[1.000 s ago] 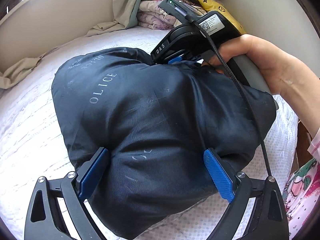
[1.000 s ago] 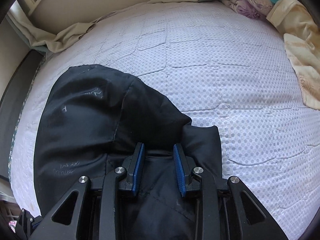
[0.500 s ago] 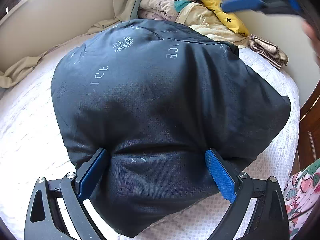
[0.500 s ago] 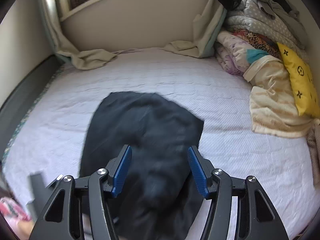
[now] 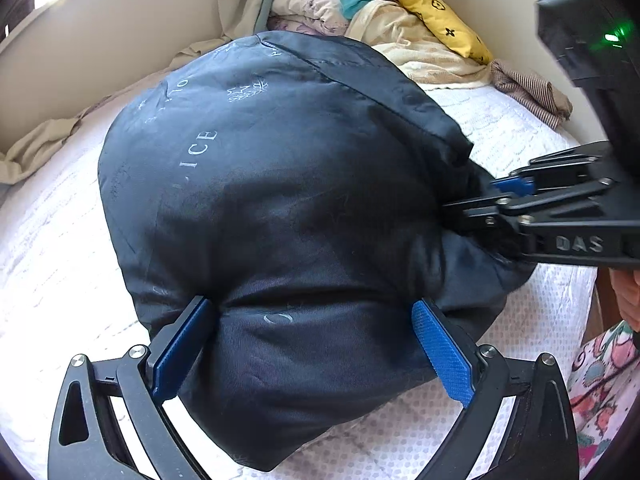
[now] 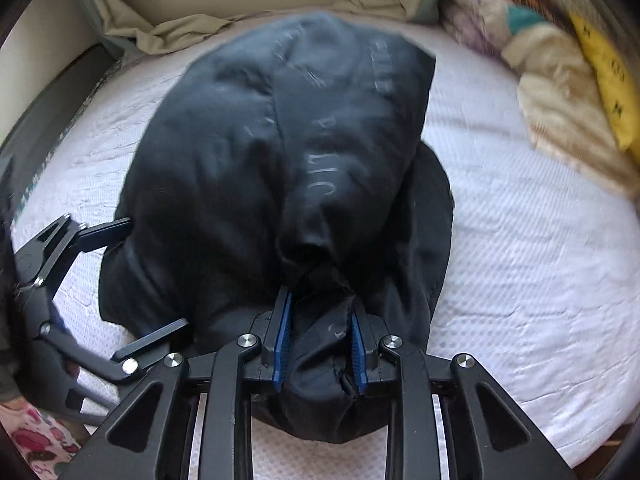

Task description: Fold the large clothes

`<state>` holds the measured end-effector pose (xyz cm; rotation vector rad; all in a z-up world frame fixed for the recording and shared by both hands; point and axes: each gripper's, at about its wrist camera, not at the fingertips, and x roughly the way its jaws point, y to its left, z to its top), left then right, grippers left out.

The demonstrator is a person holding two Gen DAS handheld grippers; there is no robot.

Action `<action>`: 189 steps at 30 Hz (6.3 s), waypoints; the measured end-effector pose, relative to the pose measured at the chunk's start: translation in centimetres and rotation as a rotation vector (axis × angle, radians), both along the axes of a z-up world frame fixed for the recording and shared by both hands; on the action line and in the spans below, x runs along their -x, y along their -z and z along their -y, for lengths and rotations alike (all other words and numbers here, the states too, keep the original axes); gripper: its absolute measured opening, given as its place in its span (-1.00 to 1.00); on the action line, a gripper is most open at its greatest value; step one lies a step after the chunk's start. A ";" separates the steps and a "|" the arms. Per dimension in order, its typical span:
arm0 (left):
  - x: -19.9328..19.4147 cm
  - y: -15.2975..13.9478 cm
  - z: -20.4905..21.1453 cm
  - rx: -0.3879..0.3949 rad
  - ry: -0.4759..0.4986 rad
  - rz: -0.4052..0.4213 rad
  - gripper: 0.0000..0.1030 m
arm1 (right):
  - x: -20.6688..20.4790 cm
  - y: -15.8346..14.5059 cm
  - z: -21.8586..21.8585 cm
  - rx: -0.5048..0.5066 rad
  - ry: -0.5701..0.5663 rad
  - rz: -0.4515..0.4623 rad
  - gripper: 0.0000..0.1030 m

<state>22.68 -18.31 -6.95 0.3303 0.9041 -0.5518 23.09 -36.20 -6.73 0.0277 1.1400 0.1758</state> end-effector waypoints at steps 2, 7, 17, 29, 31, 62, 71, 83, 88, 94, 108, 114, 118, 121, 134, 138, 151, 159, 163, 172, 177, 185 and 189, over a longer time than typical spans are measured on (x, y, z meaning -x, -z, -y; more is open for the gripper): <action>0.3 0.2 0.2 -0.008 0.005 0.007 0.95 | -0.4 1.0 0.7 -0.028 0.020 -0.018 -0.58; 0.6 0.6 0.5 -0.020 0.015 0.017 0.96 | -1.1 2.7 0.5 0.000 0.029 -0.033 -0.54; 0.5 1.1 1.1 -0.049 0.021 0.032 0.97 | -2.9 5.0 -0.6 0.047 0.046 -0.039 -0.51; 0.7 1.3 1.1 -0.035 -0.003 0.040 1.00 | 0.5 0.9 1.6 -0.050 0.069 0.044 0.14; 0.5 1.3 1.1 -0.032 -0.006 0.036 1.00 | 1.5 -0.9 3.3 -0.152 0.099 0.099 0.43; -3.1 -4.3 -8.7 0.302 -0.179 -0.185 0.98 | -4.0 1.5 6.2 -0.341 0.195 -0.032 0.90; -8.4 -1.1 -11.5 0.414 -0.207 -0.385 0.98 | -3.3 0.2 3.4 -0.092 0.151 0.056 0.99; -10.4 4.6 -11.0 0.620 -0.171 -0.586 1.00 | -6.5 7.7 7.0 -0.662 0.156 -0.191 1.00; -8.8 4.2 -9.8 0.571 -0.138 -0.515 0.91 | -7.4 8.4 4.1 -0.700 0.060 -0.190 0.85; -7.9 2.5 -10.4 0.577 -0.142 -0.450 0.67 | -7.6 7.9 4.0 -0.765 0.047 -0.158 0.51; -6.4 -3.8 -19.4 0.591 -0.237 -0.221 0.62 | -8.2 3.1 -3.9 -0.805 -0.112 -0.022 0.41; -5.2 -3.8 -25.3 0.593 -0.323 -0.162 0.62 | -9.6 3.1 -8.5 -0.818 -0.174 -0.007 0.41; -5.1 -1.6 -27.4 0.576 -0.380 -0.199 0.62 | -10.4 5.0 -11.2 -0.795 -0.202 -0.053 0.41; -5.2 1.5 -29.1 0.572 -0.423 -0.250 0.62 | -10.6 7.0 -13.7 -0.750 -0.200 -0.103 0.41; -4.8 1.3 -29.4 0.494 -0.493 -0.230 0.89 | -8.5 5.4 -17.1 -0.517 -0.074 -0.060 0.79; -3.7 -0.8 -28.6 0.366 -0.519 -0.121 0.92 | -6.3 2.1 -18.5 -0.378 -0.055 0.039 0.81; 3.3 -7.0 -25.5 0.103 -0.565 0.196 0.98 | 3.2 -6.5 -20.9 -0.088 -0.057 0.300 0.85; 9.3 -8.5 -22.8 0.023 -0.565 0.292 0.98 | 7.3 -7.4 -17.0 -0.027 -0.015 0.328 0.91; 11.3 -8.1 -22.5 0.049 -0.569 0.279 0.98 | 8.9 -6.7 -17.1 -0.007 -0.008 0.306 0.92; 14.3 -5.6 -21.8 0.049 -0.607 0.237 0.99 | 12.3 -3.7 -17.2 0.008 -0.005 0.258 0.92; 14.4 -4.4 -21.4 0.037 -0.616 0.205 0.99 | 13.3 -3.4 -16.5 0.009 0.015 0.269 0.92; 14.7 -4.5 -21.7 0.068 -0.640 0.229 0.98 | 13.5 -3.1 -15.8 0.013 0.033 0.270 0.92; 14.9 -5.0 -21.7 0.055 -0.651 0.267 0.98 | 13.4 -2.9 -15.8 0.009 0.026 0.262 0.92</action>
